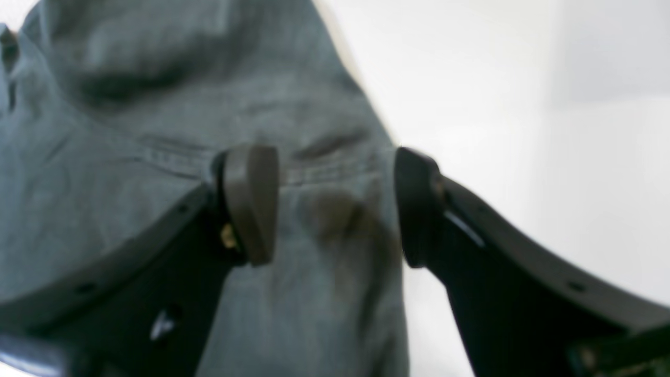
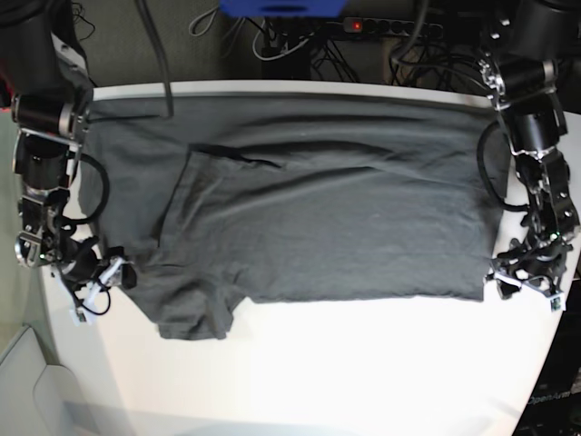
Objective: Layout the t-shirt on the table in an organized manner, then fold the t-shirt properly
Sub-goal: 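Move both grippers down the shirt sides toward the hem corners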
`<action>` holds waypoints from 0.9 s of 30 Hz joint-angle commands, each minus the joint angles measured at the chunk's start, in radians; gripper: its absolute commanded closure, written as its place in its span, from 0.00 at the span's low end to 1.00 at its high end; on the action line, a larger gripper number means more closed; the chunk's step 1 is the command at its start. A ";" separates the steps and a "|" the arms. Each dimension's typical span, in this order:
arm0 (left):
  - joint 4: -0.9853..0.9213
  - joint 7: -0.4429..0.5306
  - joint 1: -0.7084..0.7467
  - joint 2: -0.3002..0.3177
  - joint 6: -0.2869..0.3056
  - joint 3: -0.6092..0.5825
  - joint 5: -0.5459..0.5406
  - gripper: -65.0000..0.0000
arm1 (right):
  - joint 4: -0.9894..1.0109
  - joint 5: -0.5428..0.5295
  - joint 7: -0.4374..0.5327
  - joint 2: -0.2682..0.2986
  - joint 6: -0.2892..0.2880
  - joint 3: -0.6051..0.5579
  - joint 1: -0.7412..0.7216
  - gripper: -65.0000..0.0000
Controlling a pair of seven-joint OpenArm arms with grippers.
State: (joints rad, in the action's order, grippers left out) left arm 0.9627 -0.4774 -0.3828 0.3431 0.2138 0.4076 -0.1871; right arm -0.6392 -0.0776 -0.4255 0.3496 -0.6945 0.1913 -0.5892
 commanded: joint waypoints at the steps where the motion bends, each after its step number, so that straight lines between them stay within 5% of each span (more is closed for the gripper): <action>1: 0.015 0.026 -0.031 0.017 0.005 0.001 -0.007 0.41 | -0.009 -0.014 0.047 0.018 -0.004 0.003 -0.036 0.45; 27: -0.047 0.027 -0.028 0.015 0.005 0.001 -0.007 0.41 | 0.054 -0.015 0.239 0.015 -0.004 0.043 0.012 0.45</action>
State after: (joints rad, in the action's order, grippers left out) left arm 0.9012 -0.4736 -0.3847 0.3408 0.2138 0.4076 -0.1871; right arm -0.5678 -0.0769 -0.2207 0.3492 -0.6949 0.2298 -0.5385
